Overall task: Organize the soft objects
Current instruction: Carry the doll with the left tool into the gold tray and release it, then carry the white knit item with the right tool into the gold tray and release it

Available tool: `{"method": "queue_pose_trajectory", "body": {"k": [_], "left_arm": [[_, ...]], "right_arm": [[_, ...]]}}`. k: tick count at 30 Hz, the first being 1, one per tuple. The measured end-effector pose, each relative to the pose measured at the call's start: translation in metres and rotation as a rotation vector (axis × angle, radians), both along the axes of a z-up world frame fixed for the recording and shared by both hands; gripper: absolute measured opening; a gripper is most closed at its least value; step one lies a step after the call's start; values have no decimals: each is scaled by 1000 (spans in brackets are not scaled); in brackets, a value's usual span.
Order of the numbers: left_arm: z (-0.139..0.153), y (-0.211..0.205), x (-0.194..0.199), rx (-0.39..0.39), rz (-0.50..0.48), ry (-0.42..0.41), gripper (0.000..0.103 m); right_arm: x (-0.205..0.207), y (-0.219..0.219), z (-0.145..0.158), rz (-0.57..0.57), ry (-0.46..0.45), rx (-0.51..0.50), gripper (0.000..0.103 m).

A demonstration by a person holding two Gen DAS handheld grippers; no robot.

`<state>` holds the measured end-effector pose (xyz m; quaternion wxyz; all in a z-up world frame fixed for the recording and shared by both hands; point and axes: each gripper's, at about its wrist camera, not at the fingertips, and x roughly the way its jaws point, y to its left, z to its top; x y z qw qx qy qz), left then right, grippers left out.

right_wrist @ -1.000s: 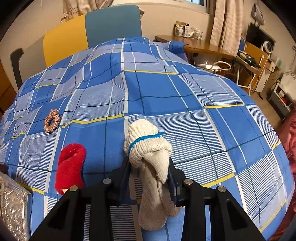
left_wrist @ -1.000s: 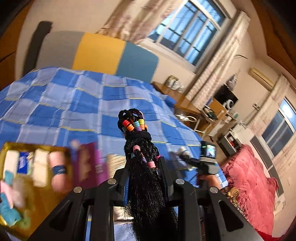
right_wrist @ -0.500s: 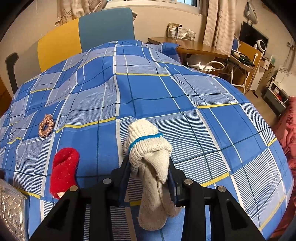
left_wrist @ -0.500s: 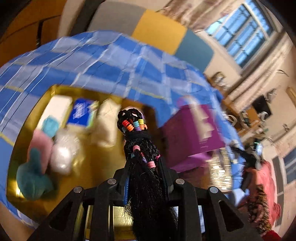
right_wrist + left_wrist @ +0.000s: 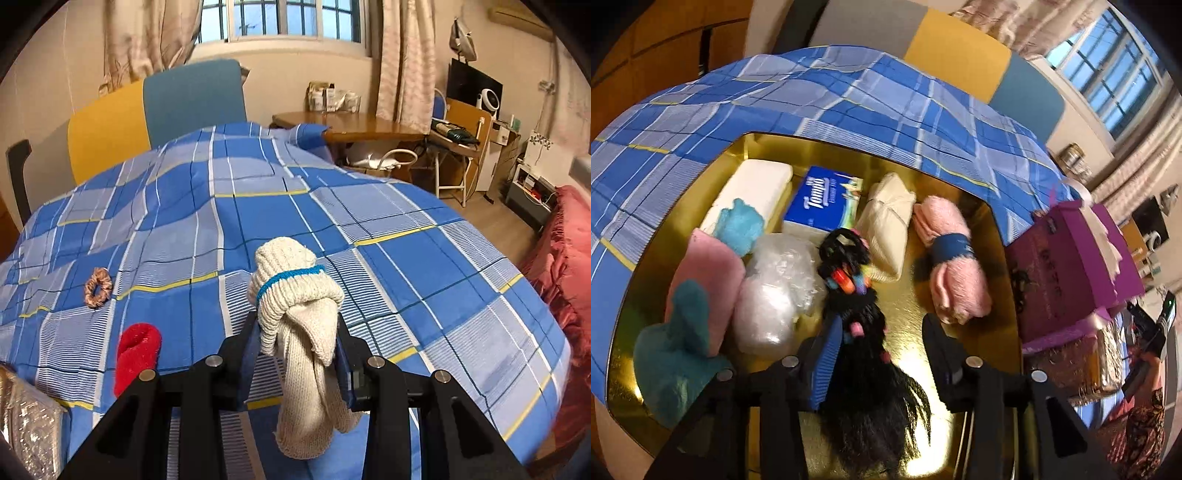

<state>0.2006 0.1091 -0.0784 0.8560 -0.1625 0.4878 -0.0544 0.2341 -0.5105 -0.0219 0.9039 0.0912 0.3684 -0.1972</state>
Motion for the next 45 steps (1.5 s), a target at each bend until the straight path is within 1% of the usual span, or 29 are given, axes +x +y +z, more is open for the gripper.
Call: {"method": "queue_pose_trajectory", "body": {"k": [4,7,11,13,17,20,23,25,29,35,38,40,43,45], "left_arm": [[8,0,-7,-13,-5,-30,46],[15,3,-16,-42,3,-62,46],[22,7,-29,-65,11,-97,46],[25,9,-36,-78,12,-111,46],[26,11,-46,-87,3,-118,46],[26,15,-52,-107,2,-124,46],[25,21,-59,-128,6,-121,46],[24,24,-63,-129,7,-124,46],[24,30,-71,-127,4,-132,46],[23,44,-81,-156,28,-144,46],[23,53,-85,-171,47,-155,46],[24,59,-88,-180,62,-164,46],[25,69,-92,-187,81,-170,46],[24,73,-93,-185,88,-169,46]], "right_arm": [[-16,9,14,3,-11,-2,37],[-25,18,29,13,-24,7,37],[-37,38,63,42,-88,27,37],[-43,55,84,73,-135,40,37],[-50,105,125,171,-218,25,37],[-54,155,152,279,-275,23,37],[-58,199,167,373,-302,23,37],[-60,233,172,447,-311,25,37],[-64,303,166,601,-290,48,37],[-69,387,134,766,-207,64,37],[-67,421,113,826,-155,72,37],[-69,435,99,849,-126,67,37],[-65,460,78,874,-66,56,37],[-62,473,63,866,-22,38,37]]}}
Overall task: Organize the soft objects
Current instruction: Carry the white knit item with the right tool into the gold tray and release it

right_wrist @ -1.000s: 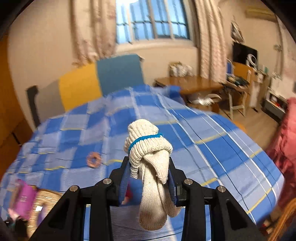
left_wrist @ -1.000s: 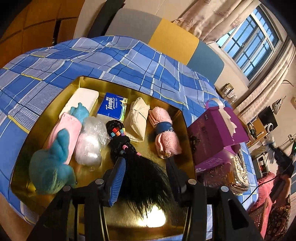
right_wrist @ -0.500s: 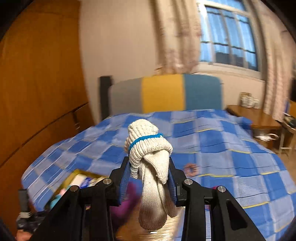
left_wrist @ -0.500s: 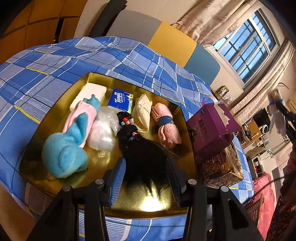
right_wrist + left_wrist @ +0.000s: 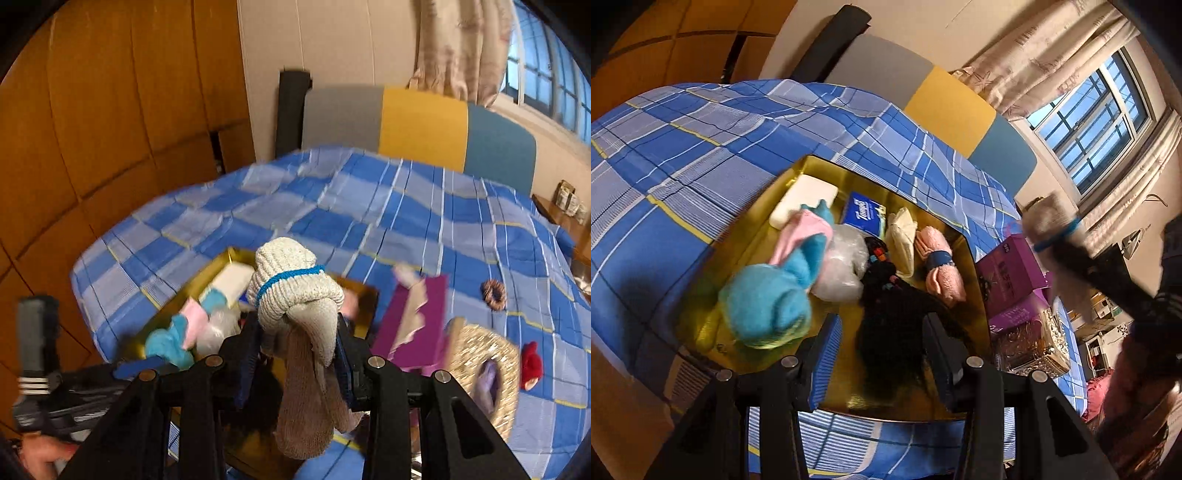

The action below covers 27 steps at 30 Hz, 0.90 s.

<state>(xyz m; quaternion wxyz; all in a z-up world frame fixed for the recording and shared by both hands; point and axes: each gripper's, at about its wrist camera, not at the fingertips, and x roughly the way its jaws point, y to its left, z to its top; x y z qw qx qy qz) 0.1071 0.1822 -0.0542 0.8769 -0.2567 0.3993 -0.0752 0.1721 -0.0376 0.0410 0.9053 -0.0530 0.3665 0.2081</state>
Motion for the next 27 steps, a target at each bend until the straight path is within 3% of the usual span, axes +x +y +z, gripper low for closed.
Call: {"method": "queue_pose_trajectory", "body": {"k": [9,15,19,24,27], "left_arm": [[-7,20,-10,-31,32,4,46],[-7,27,-14,-33,42,1,46],[-7,30,-14,-37,48,2,46],[-10,27,-11,-36,48,10,46],[-13,22,-11,-37,39,15,46]], "right_arm": [[19,33,-59,-44,106,-111,37],[27,43,-85,-78,118,-195,41],[13,46,-90,-59,71,-268,59],[-16,40,-76,-13,13,-257,61],[-28,34,-72,13,22,-221,61]]}}
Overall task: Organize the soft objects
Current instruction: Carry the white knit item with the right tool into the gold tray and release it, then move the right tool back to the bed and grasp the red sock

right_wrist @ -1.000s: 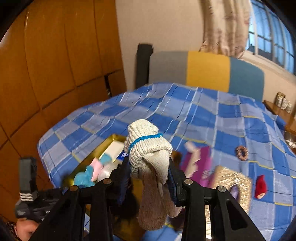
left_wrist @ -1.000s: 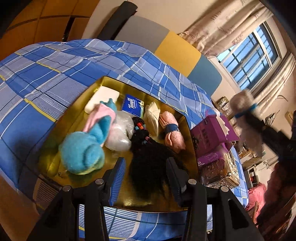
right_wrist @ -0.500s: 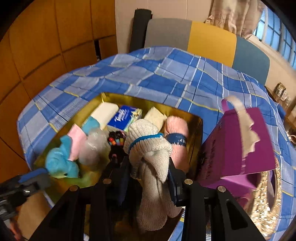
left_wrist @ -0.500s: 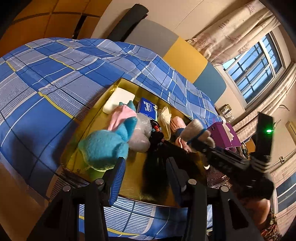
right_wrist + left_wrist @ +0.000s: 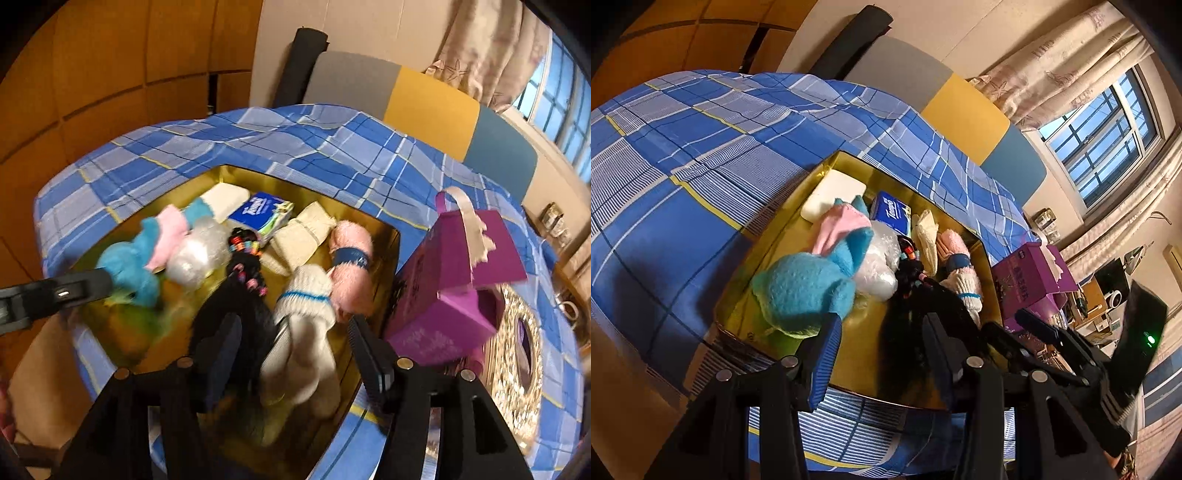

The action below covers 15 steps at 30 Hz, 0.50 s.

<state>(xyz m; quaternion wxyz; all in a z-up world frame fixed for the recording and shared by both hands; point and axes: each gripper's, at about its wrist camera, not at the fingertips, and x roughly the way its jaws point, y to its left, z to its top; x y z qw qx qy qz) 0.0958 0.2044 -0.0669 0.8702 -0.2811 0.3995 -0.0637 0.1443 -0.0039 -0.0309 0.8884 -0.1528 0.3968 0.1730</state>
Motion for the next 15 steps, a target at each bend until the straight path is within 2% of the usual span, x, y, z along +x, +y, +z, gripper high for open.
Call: {"method": "queue_pose_trajectory", "body": {"k": [2,7,15], "left_arm": [[0,-4,-1,6,-6,3,46],[-1,-13,-1,9,-23,9,46],[3,-22,-2,27,-46,4,46]], "right_arm": [[-8,-7,5,16,1,39,61],[-19,-10,14,16,-21,36,62],[-26,-25,39,-16,-53,105,62]]}}
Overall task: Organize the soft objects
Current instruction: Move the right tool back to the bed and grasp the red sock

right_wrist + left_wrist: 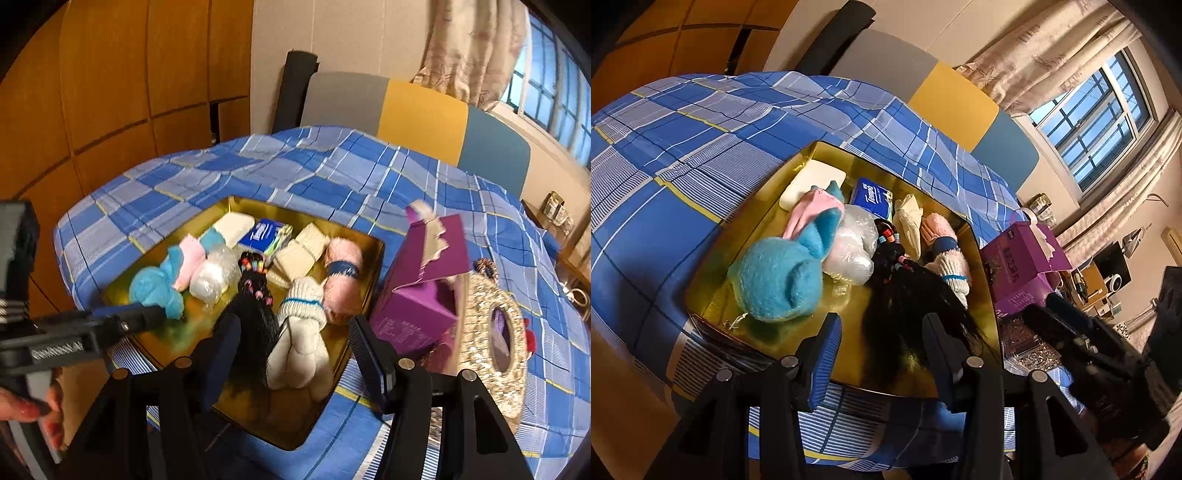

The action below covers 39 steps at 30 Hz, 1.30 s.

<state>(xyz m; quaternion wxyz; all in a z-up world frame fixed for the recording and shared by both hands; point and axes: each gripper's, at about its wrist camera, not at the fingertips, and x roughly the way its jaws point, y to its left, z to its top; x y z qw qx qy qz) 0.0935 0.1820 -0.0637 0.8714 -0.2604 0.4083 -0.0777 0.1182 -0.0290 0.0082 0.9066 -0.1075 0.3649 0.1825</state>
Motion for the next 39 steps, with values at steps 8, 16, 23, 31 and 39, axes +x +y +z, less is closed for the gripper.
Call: {"method": "queue_pose_trajectory", "body": {"k": [8,16,23,31,39], "left_arm": [[2,-16,1,5,-36,3,46],[12,-39,5,34,-84,-5,46],[24,-66,7,44,-136,-31,46],[45,-105,8,51,-233,-79,46],[58,-144,5,64,-333,-100,48]], "right_arm": [[0,-27,23,-70,-30,12,62],[-1,-80,44,-200,-58,39,64],[3,-148,54,-343,-67,57,65],[12,-227,40,-491,-38,68,65],[50,-332,-11,-665,102,66,65]]}}
